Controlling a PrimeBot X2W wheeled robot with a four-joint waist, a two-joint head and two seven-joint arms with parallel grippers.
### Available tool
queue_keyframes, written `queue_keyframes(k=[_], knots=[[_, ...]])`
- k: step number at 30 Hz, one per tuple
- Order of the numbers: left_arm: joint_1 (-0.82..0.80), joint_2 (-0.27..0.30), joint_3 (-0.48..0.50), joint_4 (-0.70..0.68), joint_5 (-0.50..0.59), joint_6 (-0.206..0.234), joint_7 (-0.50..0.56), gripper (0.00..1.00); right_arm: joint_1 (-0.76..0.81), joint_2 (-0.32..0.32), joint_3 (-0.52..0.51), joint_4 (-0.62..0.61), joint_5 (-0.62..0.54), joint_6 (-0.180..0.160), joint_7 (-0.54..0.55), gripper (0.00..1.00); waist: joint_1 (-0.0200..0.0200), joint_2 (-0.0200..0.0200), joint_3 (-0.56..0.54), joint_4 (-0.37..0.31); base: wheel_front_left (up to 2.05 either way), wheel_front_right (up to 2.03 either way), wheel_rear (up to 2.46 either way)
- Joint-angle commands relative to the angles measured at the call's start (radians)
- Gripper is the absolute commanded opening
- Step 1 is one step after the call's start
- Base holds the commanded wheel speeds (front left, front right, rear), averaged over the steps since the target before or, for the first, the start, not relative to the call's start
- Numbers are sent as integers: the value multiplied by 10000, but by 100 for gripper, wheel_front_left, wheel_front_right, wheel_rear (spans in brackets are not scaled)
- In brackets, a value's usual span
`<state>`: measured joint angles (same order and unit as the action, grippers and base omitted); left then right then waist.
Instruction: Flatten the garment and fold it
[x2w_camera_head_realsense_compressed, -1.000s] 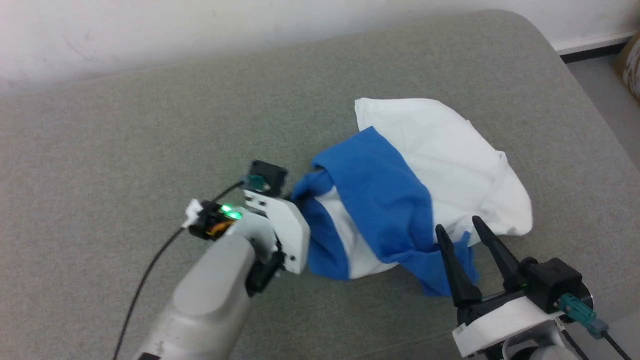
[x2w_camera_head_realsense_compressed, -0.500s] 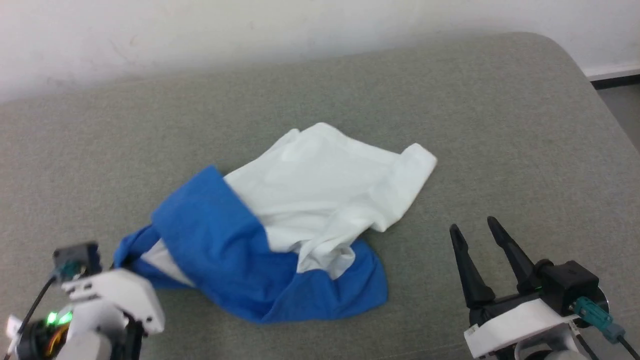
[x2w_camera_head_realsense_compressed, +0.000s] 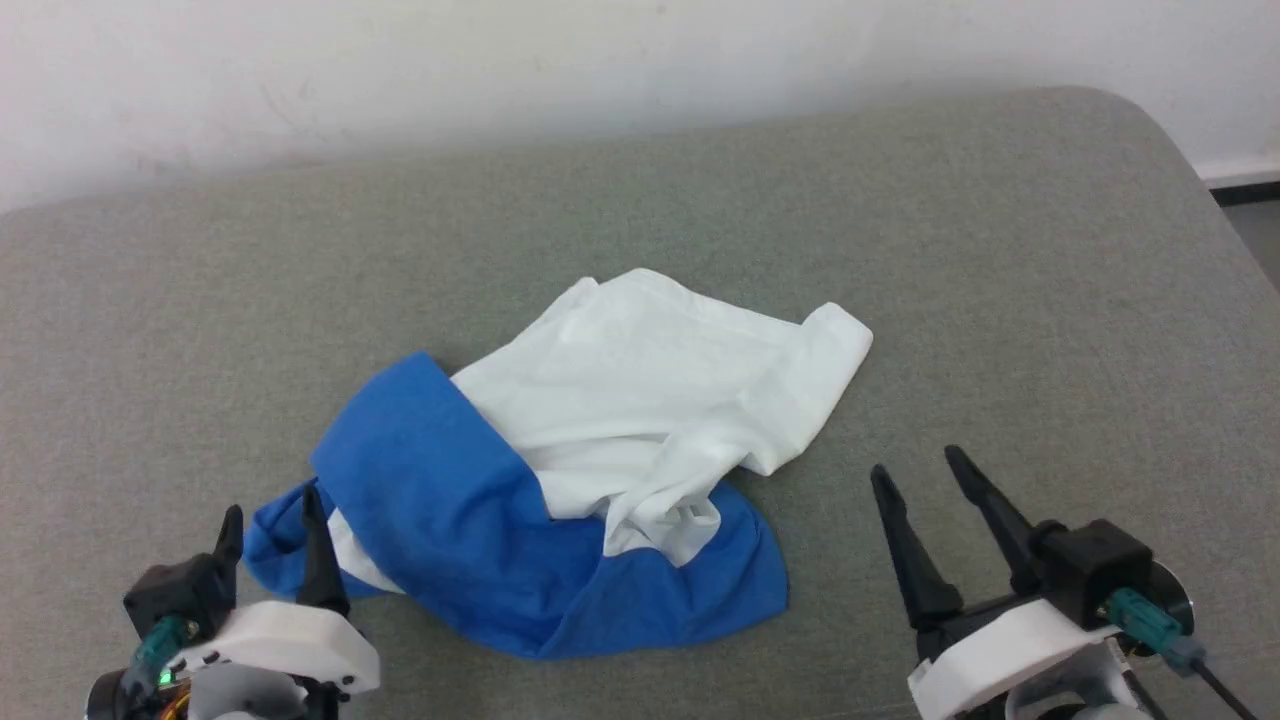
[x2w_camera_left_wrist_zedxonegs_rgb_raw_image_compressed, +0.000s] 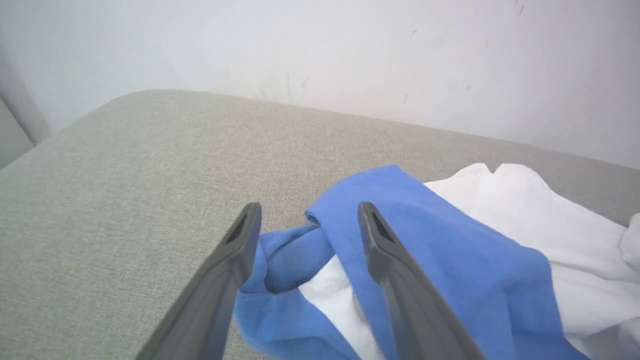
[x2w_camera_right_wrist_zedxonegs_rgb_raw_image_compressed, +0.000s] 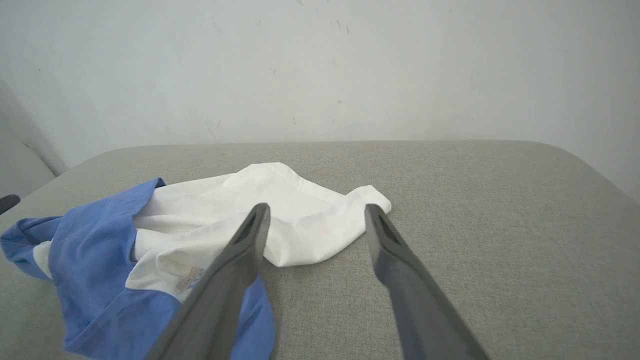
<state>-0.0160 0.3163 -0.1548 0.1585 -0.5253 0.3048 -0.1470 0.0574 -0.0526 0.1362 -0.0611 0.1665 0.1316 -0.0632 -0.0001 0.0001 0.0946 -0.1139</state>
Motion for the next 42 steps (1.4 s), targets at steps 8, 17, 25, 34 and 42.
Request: queue_keyframes(k=[8, 17, 25, 34, 42], knots=[[255, -630, -76, -797, 1319, -878, -1139, 100, -81, -259, 1288, 618, 31, -9, 1430, 100, 1, -1, -397, 550, 0, 0, 0], [440, -1332, 239, -1793, 2635, -1946, -1146, 100, -1515, -1370, 3796, 1664, 1789, -9, 3464, 100, 1, -1, -156, 1163, 0, 0, 0], [165, -1958, 868, -1777, 3144, -2817, -1147, 100, -3437, -1826, 5905, 3154, 2980, -9, 4448, 100, 1, -1, 275, 1831, 0, 0, 0], [-282, -2477, 1203, -1437, 3379, -3388, -1147, 100, -4924, -1617, 7382, 6006, 4023, -9, 5468, 100, 1, -1, 780, 2260, 0, 0, 0], [-189, -2616, 1587, -1266, 3566, -3506, -1147, 100, -5571, -1620, 8278, 5795, 4916, -9, 4960, 0, 1, -1, 651, 2095, 0, 0, 0]])
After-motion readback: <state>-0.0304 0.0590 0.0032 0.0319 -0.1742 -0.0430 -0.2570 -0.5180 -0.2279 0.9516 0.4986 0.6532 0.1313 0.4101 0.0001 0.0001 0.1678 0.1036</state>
